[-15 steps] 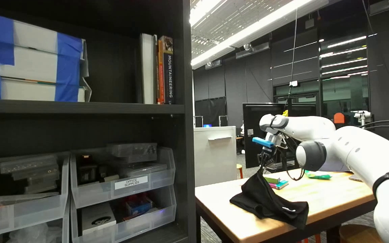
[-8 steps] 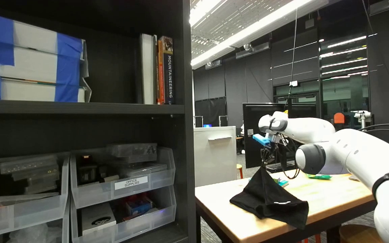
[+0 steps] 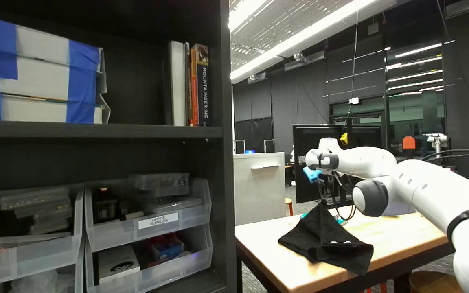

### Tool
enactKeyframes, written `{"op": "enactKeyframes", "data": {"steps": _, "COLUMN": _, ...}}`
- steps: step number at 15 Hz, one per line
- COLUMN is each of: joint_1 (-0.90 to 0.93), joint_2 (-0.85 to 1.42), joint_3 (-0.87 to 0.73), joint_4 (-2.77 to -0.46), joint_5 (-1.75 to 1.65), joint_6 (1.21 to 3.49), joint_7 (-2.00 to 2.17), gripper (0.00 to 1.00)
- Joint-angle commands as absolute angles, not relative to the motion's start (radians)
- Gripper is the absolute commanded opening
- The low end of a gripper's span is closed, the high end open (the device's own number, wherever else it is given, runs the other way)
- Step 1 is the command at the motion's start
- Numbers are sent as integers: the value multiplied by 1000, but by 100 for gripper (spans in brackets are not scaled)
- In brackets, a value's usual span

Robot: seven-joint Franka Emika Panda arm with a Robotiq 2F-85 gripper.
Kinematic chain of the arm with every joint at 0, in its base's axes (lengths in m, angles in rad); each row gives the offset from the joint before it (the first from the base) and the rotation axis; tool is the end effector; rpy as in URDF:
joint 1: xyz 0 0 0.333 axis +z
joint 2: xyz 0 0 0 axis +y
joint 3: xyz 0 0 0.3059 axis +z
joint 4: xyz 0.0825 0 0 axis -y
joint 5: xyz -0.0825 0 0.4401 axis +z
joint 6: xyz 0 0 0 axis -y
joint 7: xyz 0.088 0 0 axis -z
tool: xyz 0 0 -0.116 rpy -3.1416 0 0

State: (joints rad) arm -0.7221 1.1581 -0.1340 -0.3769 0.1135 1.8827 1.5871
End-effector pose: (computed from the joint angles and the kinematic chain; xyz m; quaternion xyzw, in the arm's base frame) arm 0.6350 -0.5982 0.4010 -0.3764 0.9099 -0.1620 0.0650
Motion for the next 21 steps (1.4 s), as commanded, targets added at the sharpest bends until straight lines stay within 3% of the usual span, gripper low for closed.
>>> {"op": "enactKeyframes", "data": {"steps": 1, "joint_1": -712, "joint_2": 1193, "joint_3": -135, "joint_4": -352, "joint_5": 95, "joint_6": 1836, "joint_7": 1646, "gripper": 0}}
{"op": "enactKeyframes", "data": {"steps": 3, "joint_1": -703, "joint_2": 1161, "joint_3": -124, "joint_4": -451, "joint_5": 117, "joint_6": 1837, "joint_7": 1634, "gripper": 0}}
{"op": "enactKeyframes", "data": {"steps": 4, "joint_1": -700, "joint_2": 1170, "joint_3": -122, "joint_4": -459, "joint_5": 119, "joint_6": 1825, "joint_7": 1639, "gripper": 26}}
{"op": "enactKeyframes", "data": {"steps": 6, "joint_1": -705, "joint_2": 1239, "joint_3": -112, "joint_4": -363, "joint_5": 119, "joint_6": 1750, "joint_7": 1645, "gripper": 32}}
{"op": "enactKeyframes", "data": {"steps": 11, "joint_1": -689, "joint_2": 1272, "joint_3": -97, "joint_4": -335, "joint_5": 118, "joint_6": 1672, "joint_7": 1629, "gripper": 62}}
{"op": "enactKeyframes", "data": {"steps": 12, "joint_1": -698, "joint_2": 1283, "joint_3": -104, "joint_4": -326, "joint_5": 111, "joint_6": 1682, "joint_7": 1627, "gripper": 45}}
{"op": "enactKeyframes", "data": {"steps": 15, "joint_1": -690, "joint_2": 1290, "joint_3": -101, "joint_4": -315, "joint_5": 110, "joint_6": 1670, "joint_7": 1627, "gripper": 63}}
{"op": "enactKeyframes", "data": {"steps": 21, "joint_1": -690, "joint_2": 1280, "joint_3": -101, "joint_4": -331, "joint_5": 110, "joint_6": 1677, "joint_7": 1626, "gripper": 63}}
